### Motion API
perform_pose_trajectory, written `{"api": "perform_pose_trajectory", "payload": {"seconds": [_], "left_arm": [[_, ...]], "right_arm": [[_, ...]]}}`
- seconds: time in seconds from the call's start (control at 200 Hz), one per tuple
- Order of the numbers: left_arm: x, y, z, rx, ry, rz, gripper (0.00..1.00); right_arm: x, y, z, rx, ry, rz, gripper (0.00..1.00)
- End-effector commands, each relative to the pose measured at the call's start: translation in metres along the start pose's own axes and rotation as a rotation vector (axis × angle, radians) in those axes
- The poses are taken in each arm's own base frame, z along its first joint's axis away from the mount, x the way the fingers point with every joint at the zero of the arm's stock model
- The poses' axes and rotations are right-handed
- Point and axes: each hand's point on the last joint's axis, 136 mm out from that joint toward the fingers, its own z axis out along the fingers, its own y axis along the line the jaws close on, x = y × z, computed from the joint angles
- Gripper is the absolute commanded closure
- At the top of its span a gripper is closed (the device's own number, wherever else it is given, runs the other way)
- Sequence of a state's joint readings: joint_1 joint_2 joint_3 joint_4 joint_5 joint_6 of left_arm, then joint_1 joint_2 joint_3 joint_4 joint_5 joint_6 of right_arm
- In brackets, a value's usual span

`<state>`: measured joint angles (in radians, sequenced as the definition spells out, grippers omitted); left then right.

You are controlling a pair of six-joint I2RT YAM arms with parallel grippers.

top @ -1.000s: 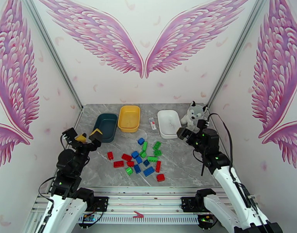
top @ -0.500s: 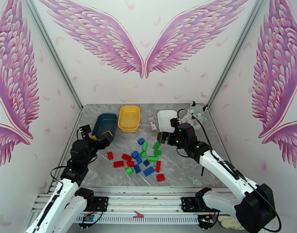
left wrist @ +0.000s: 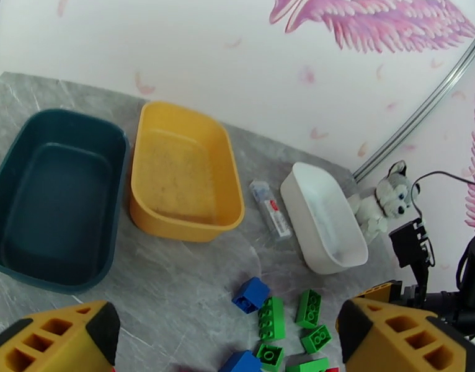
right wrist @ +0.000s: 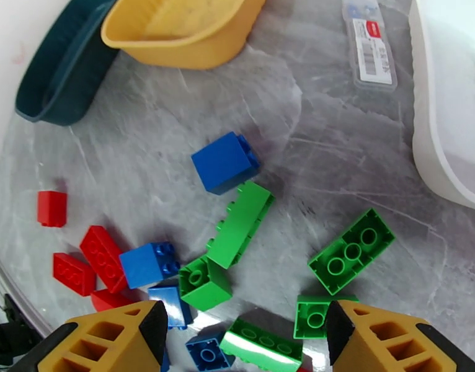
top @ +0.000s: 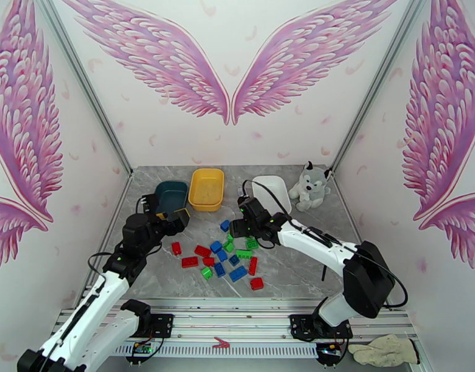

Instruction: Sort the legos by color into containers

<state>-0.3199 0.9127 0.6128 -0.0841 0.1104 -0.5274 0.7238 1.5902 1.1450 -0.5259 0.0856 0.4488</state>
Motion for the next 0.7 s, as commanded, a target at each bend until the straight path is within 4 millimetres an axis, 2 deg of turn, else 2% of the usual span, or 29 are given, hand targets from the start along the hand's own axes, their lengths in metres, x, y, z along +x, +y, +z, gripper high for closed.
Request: {"api": "perform_pose_trajectory", "payload": {"seconds": [0.0,0.055,0.135,0.225,0.335,0.505,0.545,0.585,0.695], "left_arm": [[0.007,-0.013,0.016,-0.004,0.044,0.038,0.01],[0.016,-0.019,0.025,-0.024,0.074,0.078,0.01],[0.026,-0.035,0.031,-0.026,0.098,0.153,0.01],[0.03,-0.053,0.03,-0.025,0.085,0.234,0.01],[0.03,-0.06,0.026,-0.037,0.059,0.28,0.01],[0.027,-0.062,0.023,-0.03,0.05,0.272,0.01],[0.029,-0.063,0.023,-0.025,0.053,0.27,0.01],[0.029,-0.064,0.022,-0.019,0.053,0.267,0.01],[0.031,-0.067,0.024,-0.009,0.061,0.264,0.01]], "right_arm": [[0.0,-0.01,-0.001,0.088,0.015,0.006,0.29],[0.003,-0.011,-0.001,0.09,0.02,0.015,0.33],[0.007,-0.012,-0.002,0.091,0.031,0.03,0.34],[0.014,-0.016,-0.005,0.095,0.034,0.045,0.34],[0.026,-0.017,-0.014,0.065,0.044,0.065,0.38],[0.064,-0.032,-0.029,0.058,0.066,0.087,0.4],[0.073,-0.038,-0.032,0.069,0.069,0.097,0.34],[0.084,-0.044,-0.034,0.071,0.076,0.106,0.33],[0.105,-0.045,-0.035,0.038,0.106,0.126,0.35]]}}
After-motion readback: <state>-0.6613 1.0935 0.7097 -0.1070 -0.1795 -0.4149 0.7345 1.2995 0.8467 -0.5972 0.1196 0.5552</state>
